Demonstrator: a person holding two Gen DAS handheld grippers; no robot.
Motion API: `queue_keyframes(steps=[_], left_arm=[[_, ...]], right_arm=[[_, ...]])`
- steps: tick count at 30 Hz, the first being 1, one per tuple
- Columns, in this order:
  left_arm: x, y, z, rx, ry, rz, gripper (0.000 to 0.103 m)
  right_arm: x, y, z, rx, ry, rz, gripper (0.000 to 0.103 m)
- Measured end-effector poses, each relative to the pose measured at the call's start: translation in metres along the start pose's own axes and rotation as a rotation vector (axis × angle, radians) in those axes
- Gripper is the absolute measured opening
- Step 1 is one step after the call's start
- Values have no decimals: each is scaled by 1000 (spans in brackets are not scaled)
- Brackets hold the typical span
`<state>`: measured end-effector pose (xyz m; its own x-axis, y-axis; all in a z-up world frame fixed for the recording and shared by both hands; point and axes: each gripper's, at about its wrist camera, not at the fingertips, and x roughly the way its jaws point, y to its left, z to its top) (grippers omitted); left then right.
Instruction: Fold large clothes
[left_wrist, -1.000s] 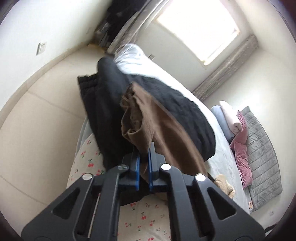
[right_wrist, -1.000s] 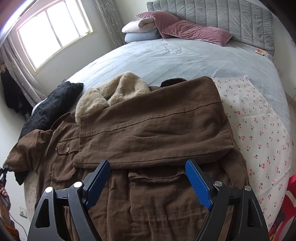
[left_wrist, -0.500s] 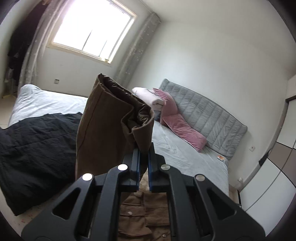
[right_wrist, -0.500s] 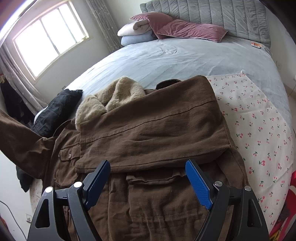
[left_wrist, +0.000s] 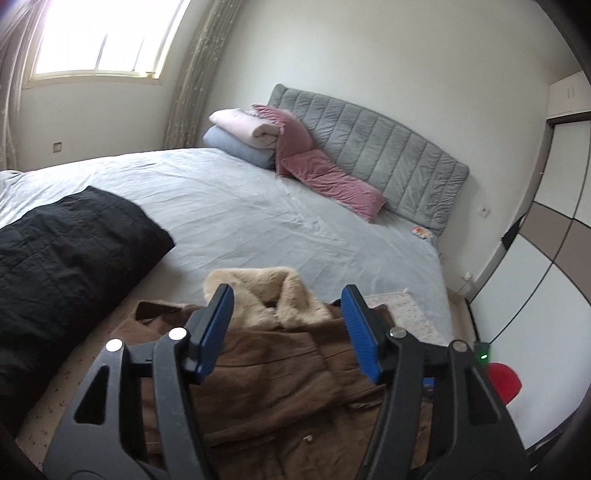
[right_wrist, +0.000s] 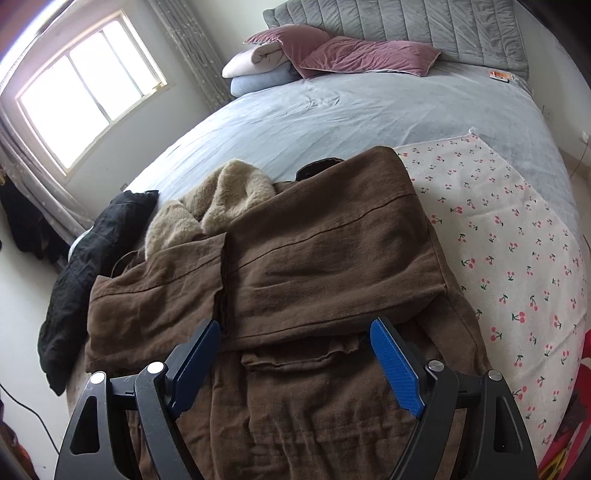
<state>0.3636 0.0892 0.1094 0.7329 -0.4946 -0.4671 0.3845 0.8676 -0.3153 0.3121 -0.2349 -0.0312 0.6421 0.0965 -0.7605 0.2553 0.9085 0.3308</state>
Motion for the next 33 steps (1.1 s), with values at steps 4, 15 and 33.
queue_keyframes(steps=[4,15,33], left_arm=[[21,53,-32,-7,76,127,62],[122,117,-76,-86,232,178,18],[121,125,-95,-56,192,201,44]], right_arm=[[13,8,-1,22,30,47,85],[136,74,50,-50,86,131,82],[122,68,46,-122,-92,28,48]])
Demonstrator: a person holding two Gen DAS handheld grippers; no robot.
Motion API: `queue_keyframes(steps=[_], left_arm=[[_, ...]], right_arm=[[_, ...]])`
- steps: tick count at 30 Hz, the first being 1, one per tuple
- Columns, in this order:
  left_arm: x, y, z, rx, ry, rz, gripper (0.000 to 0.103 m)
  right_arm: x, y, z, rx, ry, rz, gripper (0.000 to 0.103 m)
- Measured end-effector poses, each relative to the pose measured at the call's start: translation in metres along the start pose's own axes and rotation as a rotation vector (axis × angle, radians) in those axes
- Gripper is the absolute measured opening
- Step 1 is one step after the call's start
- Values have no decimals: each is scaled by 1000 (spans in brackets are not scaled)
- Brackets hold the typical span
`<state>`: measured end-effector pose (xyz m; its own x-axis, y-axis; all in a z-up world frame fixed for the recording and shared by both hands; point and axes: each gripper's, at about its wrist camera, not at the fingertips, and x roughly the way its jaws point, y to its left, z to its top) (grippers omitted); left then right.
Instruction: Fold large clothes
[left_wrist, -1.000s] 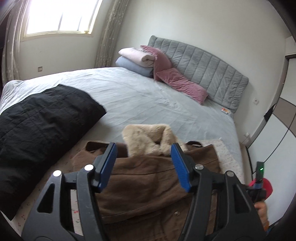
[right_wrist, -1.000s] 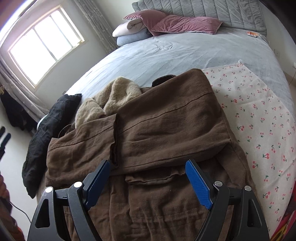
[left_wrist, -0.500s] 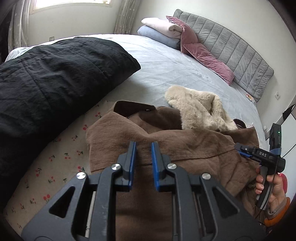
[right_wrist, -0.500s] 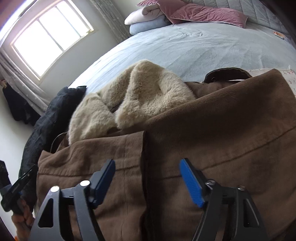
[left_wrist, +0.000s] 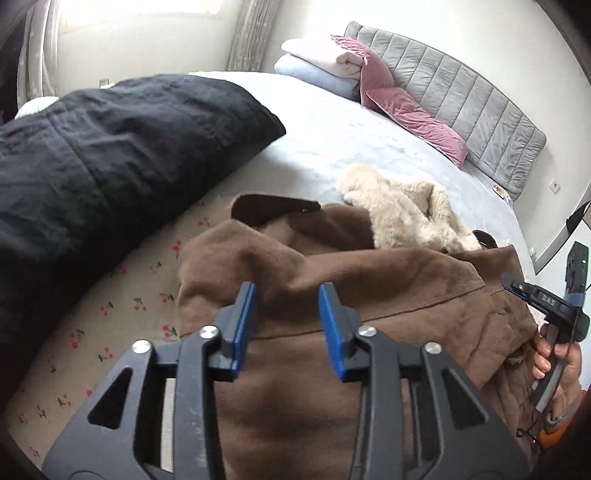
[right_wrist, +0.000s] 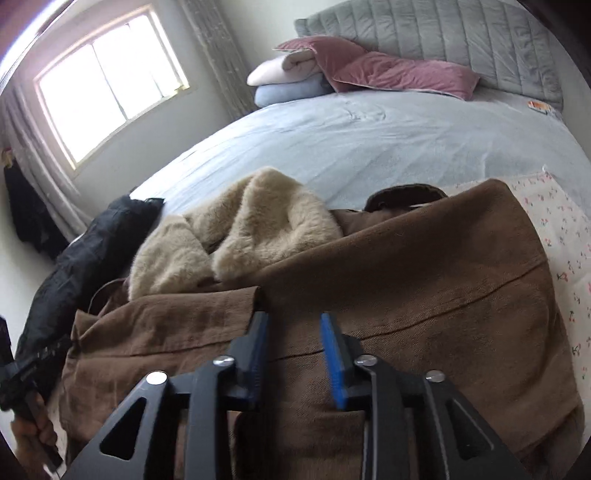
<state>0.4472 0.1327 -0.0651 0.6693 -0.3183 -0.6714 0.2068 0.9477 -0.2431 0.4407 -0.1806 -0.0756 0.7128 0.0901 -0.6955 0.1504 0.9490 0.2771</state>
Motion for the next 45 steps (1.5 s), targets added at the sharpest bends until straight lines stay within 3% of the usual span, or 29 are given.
queue_keyframes(steps=[1,4,6,8,10,14,16,22,27,32,38,45], left_arm=[[3,2,2,-2,4,15,44],[24,14,-3,-58,75,39,47],[40,18,-16,-41,115,59,48],[36,14,-22,-2,99,84,48],[21,12,-19,-30,109,93,49],[-31,-1,-27,-34,64,44,71],[-60,-10,-37,-5,51,50,79],[-139,-30,-77,7,155,56,90],[-190,-42,-122,3,226,-23,93],[-221,-50,-169,4,298,-93,93],[-234,-44,-225,-20,412,-191,93],[-231,-19,-278,-179,542,-329,93]], right_arm=[[-1,7,-2,-20,19,26,57],[-1,26,-12,-51,53,86,57],[2,37,-21,-134,34,36,57],[22,40,-30,-214,106,-77,57],[25,32,-36,-204,148,-62,57],[-28,12,-36,-111,122,65,58],[-58,4,-40,-105,121,109,64],[-150,-29,-62,-152,112,93,76],[-223,-75,-99,-140,112,71,81],[-268,-133,-143,-69,136,85,82],[-287,-192,-201,8,208,101,82],[-285,-225,-249,57,318,143,82]])
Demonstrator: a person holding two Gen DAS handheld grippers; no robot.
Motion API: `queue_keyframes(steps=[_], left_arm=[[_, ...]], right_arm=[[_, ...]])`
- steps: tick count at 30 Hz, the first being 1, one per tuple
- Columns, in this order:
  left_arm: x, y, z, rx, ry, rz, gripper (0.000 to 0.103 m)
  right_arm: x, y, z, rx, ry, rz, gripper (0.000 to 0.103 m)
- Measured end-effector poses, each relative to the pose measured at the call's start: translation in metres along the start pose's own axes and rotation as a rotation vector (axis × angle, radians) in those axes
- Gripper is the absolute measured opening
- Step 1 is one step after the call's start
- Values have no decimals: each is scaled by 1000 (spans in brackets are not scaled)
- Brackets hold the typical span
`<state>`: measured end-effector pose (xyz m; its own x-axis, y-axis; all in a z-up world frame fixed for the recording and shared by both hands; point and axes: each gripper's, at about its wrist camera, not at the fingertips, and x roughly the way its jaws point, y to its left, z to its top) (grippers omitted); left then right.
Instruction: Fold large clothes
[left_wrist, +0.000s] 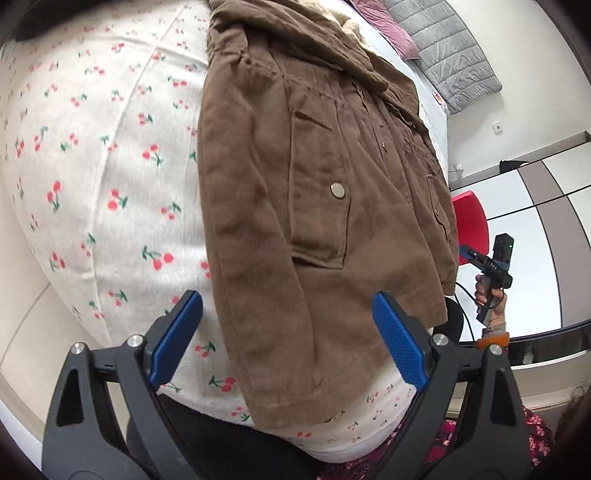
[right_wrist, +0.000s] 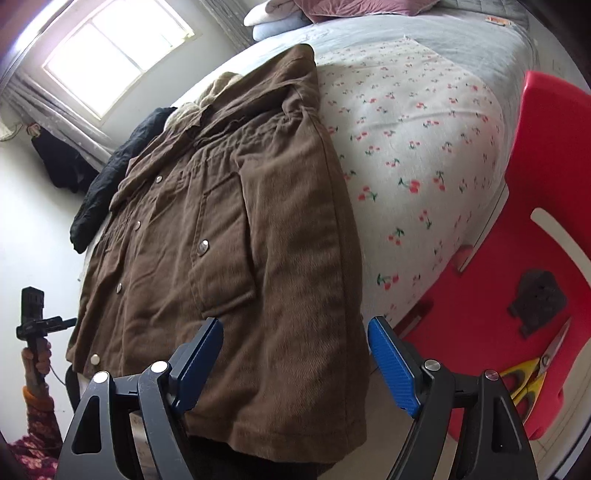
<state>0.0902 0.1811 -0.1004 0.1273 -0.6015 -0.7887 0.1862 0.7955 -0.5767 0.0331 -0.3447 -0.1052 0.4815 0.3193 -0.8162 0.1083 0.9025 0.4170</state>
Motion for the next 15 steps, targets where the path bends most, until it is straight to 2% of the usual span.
queue_keyframes(steps=[3,5,10,12,13,14,15], left_arm=[[8,4,-10,-20,25,-53,93],[7,3,-15,-17,5,-69,93],[13,-1,-29,-30,19,-162,84],[12,-5,-34,-17,9,-162,77],[13,-7,-37,-21,9,-167,73],[13,-8,-39,-31,15,-179,61],[17,-9,-42,-45,39,-205,40]], right_arm=[[6,-9,-10,31,19,22,82],[13,-13,-15,59,24,34,82],[35,-10,-25,93,68,57,80],[35,-4,-28,94,60,61,67],[33,-1,-29,93,58,74,51],[31,2,-29,90,54,84,34],[27,7,-30,76,48,77,27]])
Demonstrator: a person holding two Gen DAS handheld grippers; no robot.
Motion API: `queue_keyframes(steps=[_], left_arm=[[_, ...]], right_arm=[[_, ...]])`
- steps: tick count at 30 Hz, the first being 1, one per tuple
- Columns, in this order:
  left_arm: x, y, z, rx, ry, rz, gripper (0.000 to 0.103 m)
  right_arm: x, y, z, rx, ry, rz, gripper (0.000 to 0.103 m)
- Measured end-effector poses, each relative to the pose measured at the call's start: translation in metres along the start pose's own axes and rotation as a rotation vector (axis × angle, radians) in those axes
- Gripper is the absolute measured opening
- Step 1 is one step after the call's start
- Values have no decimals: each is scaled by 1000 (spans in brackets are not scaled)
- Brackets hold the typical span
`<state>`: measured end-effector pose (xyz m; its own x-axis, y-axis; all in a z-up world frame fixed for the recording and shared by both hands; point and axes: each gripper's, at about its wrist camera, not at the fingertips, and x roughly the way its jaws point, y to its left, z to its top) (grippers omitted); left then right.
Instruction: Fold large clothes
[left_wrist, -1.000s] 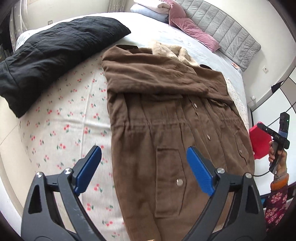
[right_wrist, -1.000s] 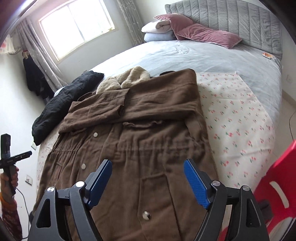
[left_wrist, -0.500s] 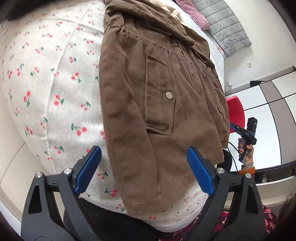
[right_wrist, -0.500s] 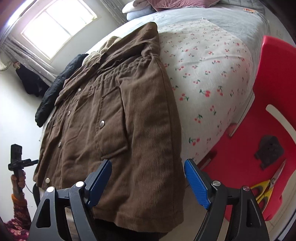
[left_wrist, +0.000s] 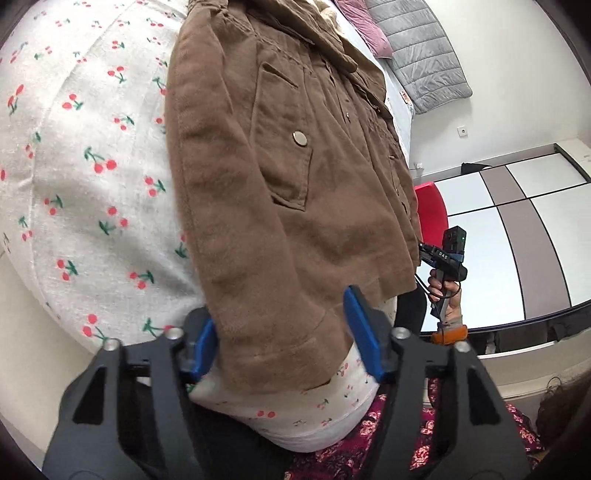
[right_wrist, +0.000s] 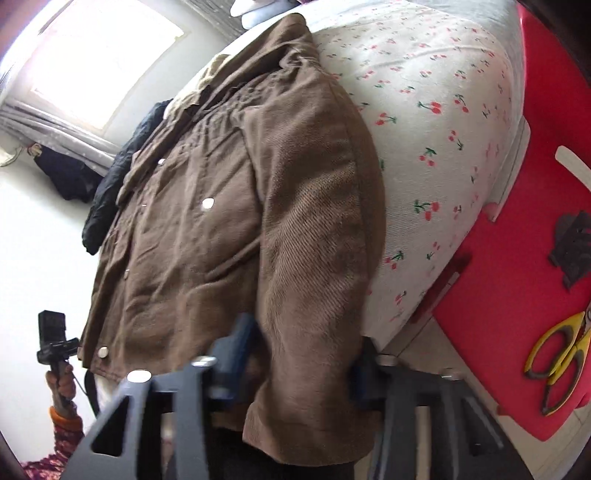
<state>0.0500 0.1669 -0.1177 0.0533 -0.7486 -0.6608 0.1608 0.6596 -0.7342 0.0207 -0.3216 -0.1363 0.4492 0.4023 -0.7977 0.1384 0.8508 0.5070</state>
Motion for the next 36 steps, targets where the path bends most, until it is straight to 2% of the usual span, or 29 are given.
queue_keyframes(steps=[1,2,4,9,14,17,22,28,32,36], left_arm=[[5,0,-2,-21,23,-22,36],[8,-3,-5,-23,17,-9,33],[8,-16,-7,25,-21,40,29],[-20,-45,4,57,-158,-75,25],[-60,-75,29,110,-293,-113,24],[-77,-88,53,140,-336,-116,23],[-95,-110,118,159,-426,-91,23],[-131,-129,212,141,-541,-33,23],[-137,-128,285,108,-610,63,23],[-110,-95,365,104,-663,219,24]], right_arm=[[-4,5,-1,-24,-7,-14,16],[-8,11,-2,-47,-22,-26,13],[-24,29,-3,-99,-88,-51,11],[-62,70,8,-157,-215,-4,10],[-92,101,39,-181,-309,65,9],[-101,121,62,-201,-357,83,9],[-108,148,116,-201,-425,80,9],[-98,154,214,-141,-482,25,9],[-71,138,287,-63,-499,-14,9],[-31,113,354,14,-503,-46,10]])
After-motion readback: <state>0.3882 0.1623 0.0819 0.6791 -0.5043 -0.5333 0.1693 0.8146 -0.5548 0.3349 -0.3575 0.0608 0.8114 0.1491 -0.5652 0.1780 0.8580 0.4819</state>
